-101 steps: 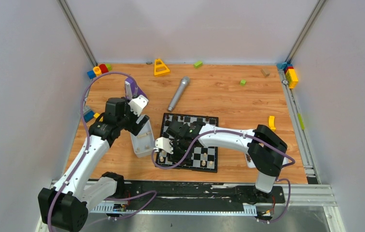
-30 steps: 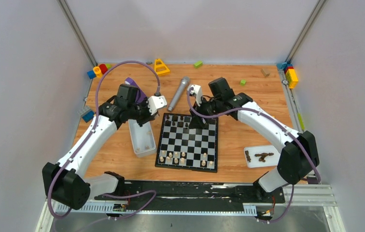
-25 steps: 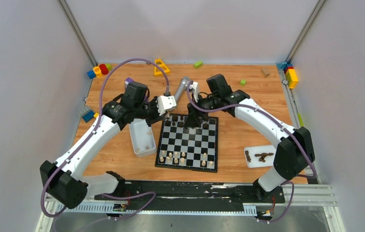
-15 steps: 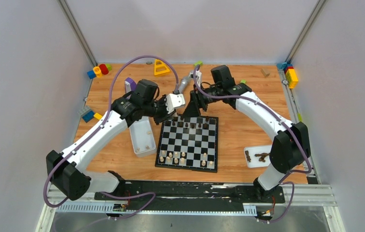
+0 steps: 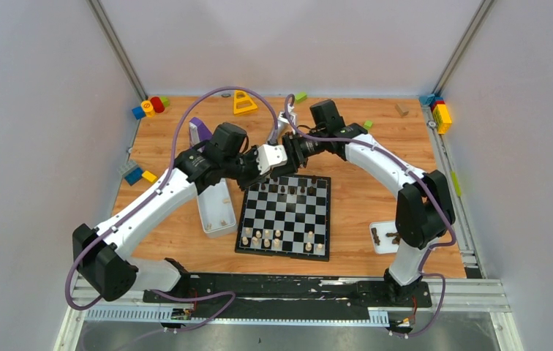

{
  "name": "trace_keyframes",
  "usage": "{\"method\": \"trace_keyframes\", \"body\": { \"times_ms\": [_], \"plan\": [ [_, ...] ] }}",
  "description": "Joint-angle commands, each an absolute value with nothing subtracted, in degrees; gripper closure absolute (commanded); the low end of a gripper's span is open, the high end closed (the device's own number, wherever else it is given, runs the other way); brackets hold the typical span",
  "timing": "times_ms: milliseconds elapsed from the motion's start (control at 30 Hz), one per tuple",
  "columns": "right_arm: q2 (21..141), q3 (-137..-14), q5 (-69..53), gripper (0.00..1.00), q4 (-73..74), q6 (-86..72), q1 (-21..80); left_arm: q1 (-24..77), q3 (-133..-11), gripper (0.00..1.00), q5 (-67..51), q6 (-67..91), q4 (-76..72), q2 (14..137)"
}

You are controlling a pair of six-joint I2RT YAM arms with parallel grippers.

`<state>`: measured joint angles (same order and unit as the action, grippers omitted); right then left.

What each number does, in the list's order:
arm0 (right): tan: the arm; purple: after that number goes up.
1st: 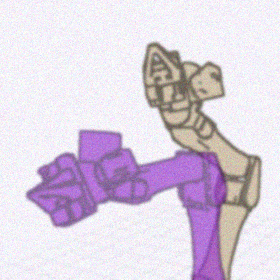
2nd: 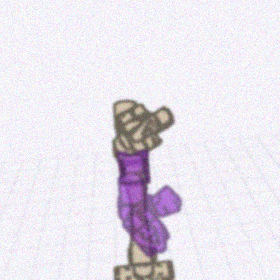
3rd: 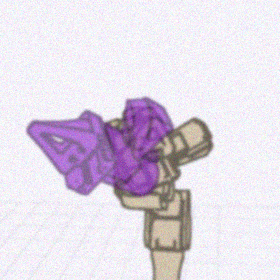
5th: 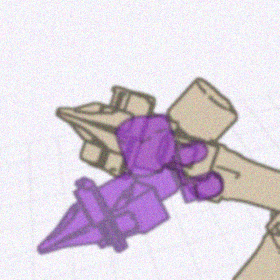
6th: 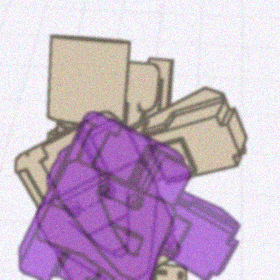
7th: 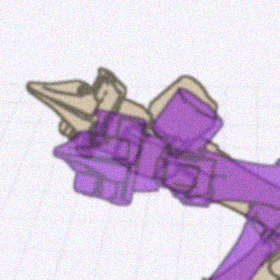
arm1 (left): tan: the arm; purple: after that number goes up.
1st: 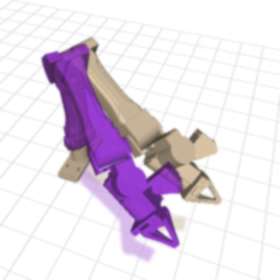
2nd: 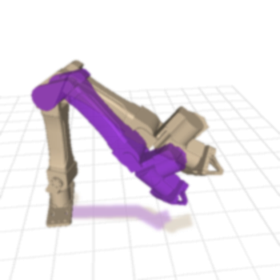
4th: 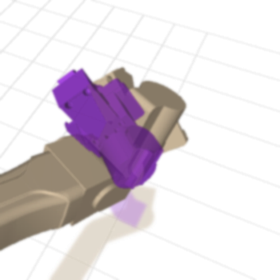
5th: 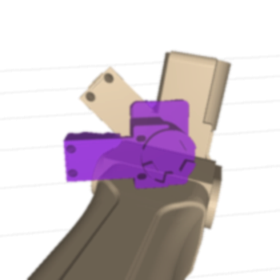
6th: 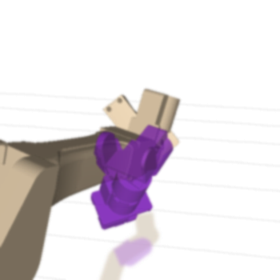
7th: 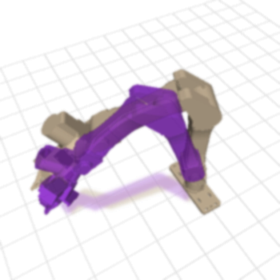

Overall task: Set up the chess pieces on the board
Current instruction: Place the chess piece on the chessboard.

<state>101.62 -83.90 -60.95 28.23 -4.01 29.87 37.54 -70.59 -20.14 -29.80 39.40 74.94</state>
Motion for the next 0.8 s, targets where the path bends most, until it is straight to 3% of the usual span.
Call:
{"method": "trace_keyframes", "body": {
  "times_ms": [0, 567, 667, 767],
  "plan": [
    [102.31, -87.38, -64.64, 0.51, 26.04, -5.59, 30.05, 38.25, -72.29, 0.94, -18.83, -28.63, 37.79, 75.43],
    [104.49, -87.78, -66.44, 0.67, 26.07, -5.91, 31.55, 38.78, -72.35, 0.91, -17.32, -28.56, 37.97, 75.99],
    [104.66, -87.82, -66.34, 0.75, 26.05, -5.82, 31.58, 38.77, -72.29, 0.91, -17.43, -28.61, 37.99, 75.87],
    [104.38, -87.63, -65.72, 0.89, 26.13, -5.40, 31.46, 38.76, -72.10, 0.84, -17.63, -28.80, 38.20, 75.67]
  ]
}}
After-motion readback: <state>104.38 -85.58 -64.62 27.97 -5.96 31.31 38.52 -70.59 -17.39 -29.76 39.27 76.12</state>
